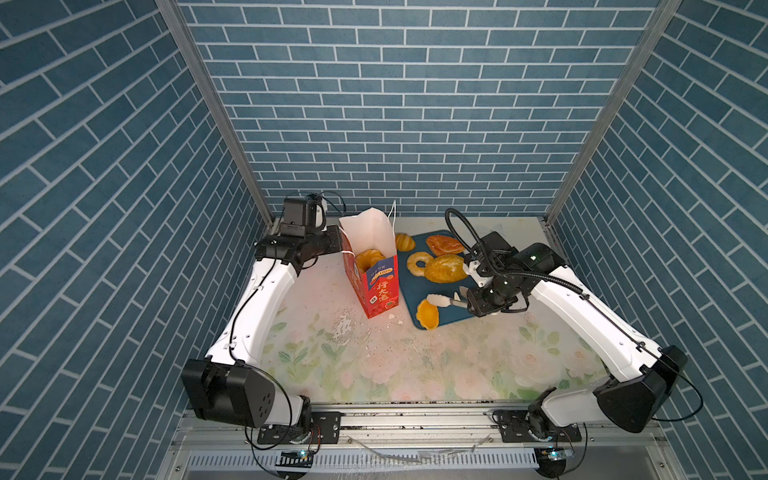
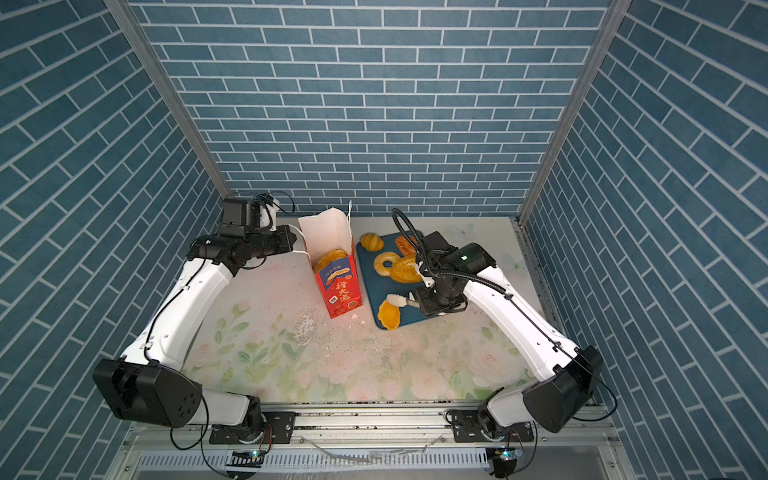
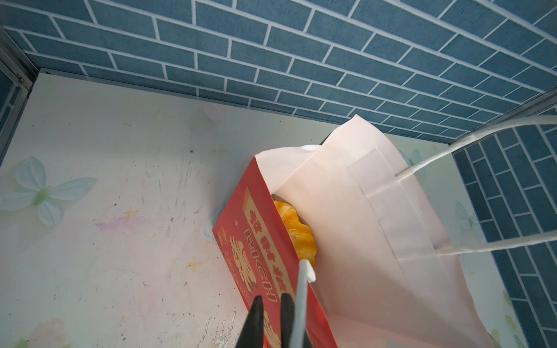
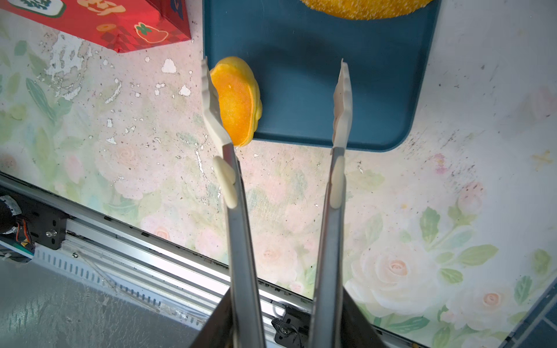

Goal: Place the fake bread into the paper bag
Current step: 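Squeeze the tongs on the orange half-bun with the right gripper, then lift the orange half-bun and swing it over the open bag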

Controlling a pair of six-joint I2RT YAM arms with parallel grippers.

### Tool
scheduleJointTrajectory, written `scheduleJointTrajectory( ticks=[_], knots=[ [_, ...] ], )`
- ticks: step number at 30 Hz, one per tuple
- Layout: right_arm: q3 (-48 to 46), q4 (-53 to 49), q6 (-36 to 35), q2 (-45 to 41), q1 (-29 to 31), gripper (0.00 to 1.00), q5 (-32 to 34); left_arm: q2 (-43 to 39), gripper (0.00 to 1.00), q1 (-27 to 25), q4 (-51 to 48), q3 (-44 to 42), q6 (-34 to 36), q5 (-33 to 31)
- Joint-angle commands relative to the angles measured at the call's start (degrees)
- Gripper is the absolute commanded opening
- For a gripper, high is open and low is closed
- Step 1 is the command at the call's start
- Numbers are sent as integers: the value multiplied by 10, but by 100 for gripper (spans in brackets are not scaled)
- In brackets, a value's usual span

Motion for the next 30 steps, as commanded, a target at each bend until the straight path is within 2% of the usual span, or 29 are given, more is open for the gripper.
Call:
scheduleJointTrajectory(
  ticks=[1, 7, 15, 21, 25, 30],
  knots=[
    [-9, 28, -6, 10, 0, 47, -22, 0, 14, 1, -1, 1, 7, -6],
    [-22, 66, -11, 43, 8, 47, -76, -2, 14, 1, -2, -4, 1, -8],
    [-32, 72, -18, 75, 14, 47, -82, -3, 14, 1, -8, 2, 3, -14],
    [-40, 83, -19, 96, 18, 41, -90, -7, 14, 1, -6, -5, 3, -12],
    [-45, 86, -13, 99, 18, 33, -90, -8, 14, 2, -4, -11, 3, -16],
    [-49, 85, -7, 78, 17, 26, -54, -2, 14, 1, -12, -6, 5, -15]
  ],
)
